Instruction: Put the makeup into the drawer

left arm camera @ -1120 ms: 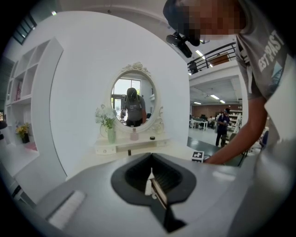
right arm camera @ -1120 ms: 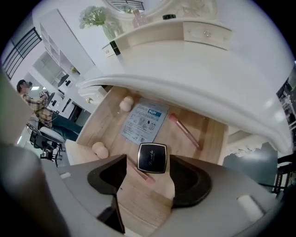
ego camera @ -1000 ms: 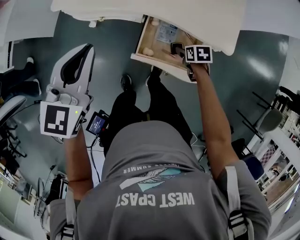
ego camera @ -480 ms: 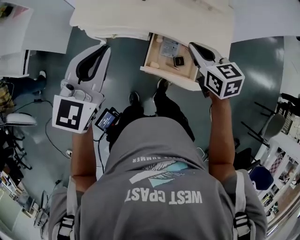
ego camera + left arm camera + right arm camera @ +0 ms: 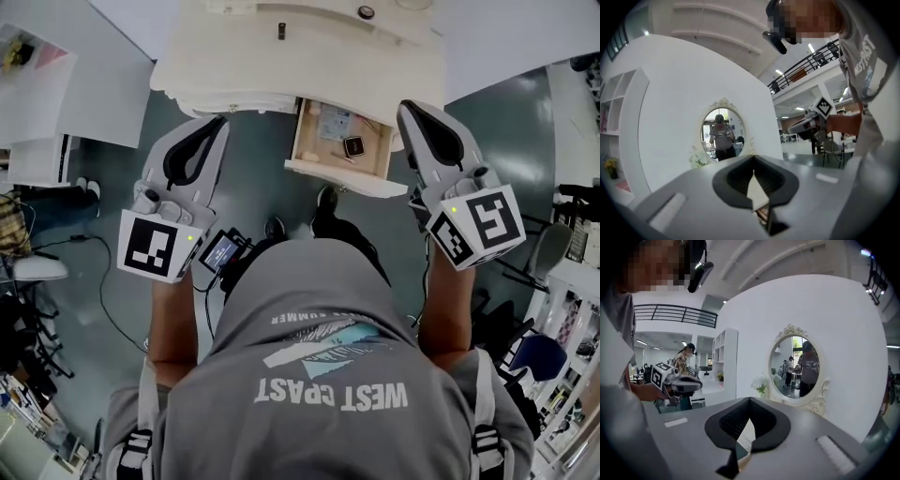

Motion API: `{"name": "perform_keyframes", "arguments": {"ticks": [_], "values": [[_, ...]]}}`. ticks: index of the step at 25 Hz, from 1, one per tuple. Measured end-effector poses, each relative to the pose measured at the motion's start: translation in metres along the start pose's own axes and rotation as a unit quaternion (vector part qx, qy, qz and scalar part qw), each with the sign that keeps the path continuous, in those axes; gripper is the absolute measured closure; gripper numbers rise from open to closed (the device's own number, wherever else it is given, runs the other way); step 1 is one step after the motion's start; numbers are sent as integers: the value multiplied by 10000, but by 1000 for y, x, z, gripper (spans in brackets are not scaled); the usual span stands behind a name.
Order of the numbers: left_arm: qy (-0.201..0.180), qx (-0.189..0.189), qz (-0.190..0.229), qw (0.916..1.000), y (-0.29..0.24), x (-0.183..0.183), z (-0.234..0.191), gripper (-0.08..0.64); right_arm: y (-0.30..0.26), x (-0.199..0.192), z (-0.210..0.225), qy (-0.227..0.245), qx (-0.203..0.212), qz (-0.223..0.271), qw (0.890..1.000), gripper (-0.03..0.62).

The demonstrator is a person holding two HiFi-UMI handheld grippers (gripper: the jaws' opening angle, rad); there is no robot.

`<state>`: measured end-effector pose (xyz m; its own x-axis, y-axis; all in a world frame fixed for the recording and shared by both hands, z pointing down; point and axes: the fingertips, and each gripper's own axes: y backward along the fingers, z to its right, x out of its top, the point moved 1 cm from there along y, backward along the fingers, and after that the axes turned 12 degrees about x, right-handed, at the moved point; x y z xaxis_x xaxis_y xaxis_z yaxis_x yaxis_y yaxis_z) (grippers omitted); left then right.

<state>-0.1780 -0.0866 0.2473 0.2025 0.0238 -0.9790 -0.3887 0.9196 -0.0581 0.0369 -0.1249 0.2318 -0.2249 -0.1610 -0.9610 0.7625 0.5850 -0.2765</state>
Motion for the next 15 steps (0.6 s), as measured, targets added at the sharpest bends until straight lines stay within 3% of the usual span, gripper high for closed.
{"name": "perform_keyframes", "arguments": {"ticks": [7, 15], "values": [[-39, -177, 84, 9998, 14, 13, 4, 558, 27, 37, -38, 320, -66, 323, 9989, 592], [-19, -271, 203, 9994, 24, 18, 6, 558, 36, 43, -64, 498, -132, 269, 9983, 594]]}}
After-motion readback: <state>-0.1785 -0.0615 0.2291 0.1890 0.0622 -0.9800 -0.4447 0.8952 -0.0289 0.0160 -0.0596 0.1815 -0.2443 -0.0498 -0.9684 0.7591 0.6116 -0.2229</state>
